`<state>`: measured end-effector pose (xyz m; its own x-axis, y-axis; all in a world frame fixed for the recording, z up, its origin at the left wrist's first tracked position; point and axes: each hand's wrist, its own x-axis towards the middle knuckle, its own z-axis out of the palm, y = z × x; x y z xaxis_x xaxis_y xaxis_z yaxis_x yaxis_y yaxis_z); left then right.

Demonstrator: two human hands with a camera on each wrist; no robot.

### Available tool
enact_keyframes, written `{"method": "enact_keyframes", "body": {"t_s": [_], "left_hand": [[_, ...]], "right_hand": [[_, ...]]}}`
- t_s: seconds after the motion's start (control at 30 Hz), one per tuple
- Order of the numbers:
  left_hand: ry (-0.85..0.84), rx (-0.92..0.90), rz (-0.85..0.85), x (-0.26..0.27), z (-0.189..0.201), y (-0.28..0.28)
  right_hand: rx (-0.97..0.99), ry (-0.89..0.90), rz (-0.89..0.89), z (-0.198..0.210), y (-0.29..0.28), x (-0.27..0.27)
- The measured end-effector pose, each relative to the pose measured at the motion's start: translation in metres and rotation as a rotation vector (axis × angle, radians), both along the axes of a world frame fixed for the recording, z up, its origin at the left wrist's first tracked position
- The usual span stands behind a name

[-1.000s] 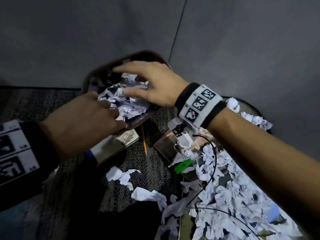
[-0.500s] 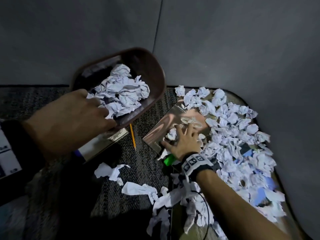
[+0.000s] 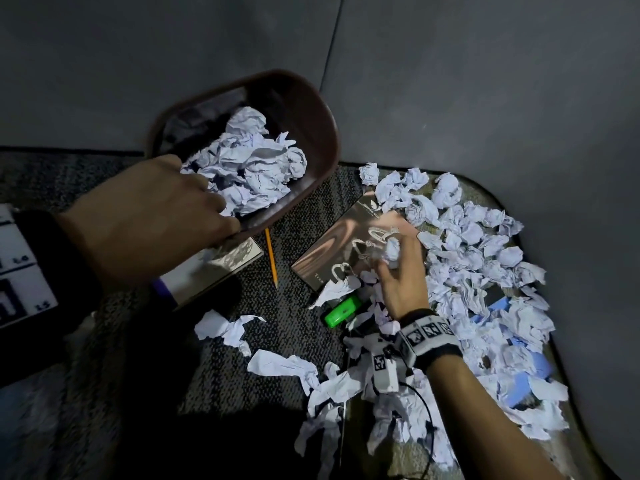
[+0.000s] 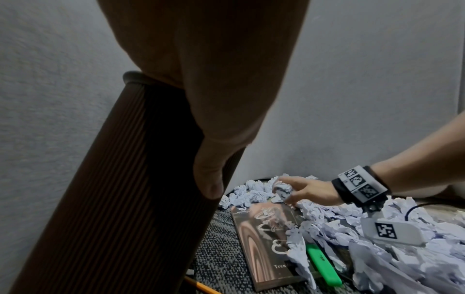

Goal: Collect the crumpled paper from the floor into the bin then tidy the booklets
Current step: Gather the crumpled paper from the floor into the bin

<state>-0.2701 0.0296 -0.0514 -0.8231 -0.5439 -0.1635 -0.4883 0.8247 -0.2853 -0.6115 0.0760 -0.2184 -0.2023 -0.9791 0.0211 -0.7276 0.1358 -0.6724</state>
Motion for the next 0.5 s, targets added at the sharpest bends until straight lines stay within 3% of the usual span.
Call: {"method": "enact_keyframes", "body": {"t_s": [0.07, 0.17, 0.3, 0.5], "left_hand": [[-0.009, -0.002, -0.002, -0.002, -0.001, 0.000], [-0.015, 0.005, -0.012, -0.004, -0.002, -0.001], [-0.014, 0.016, -0.006, -0.006, -0.002, -0.004], [-0.008, 0.025, 0.014, -0.003, -0.001, -0.004]], "right_hand": [[0.017, 0.118, 0.090, 0.002, 0.009, -0.002], [0.206, 0.419, 0.280, -0.003, 0.014, 0.018], [0.359, 0.607, 0.515, -0.024, 0.013, 0.047], [0.400, 0.571, 0.434, -0.032, -0.011, 0.050]]}}
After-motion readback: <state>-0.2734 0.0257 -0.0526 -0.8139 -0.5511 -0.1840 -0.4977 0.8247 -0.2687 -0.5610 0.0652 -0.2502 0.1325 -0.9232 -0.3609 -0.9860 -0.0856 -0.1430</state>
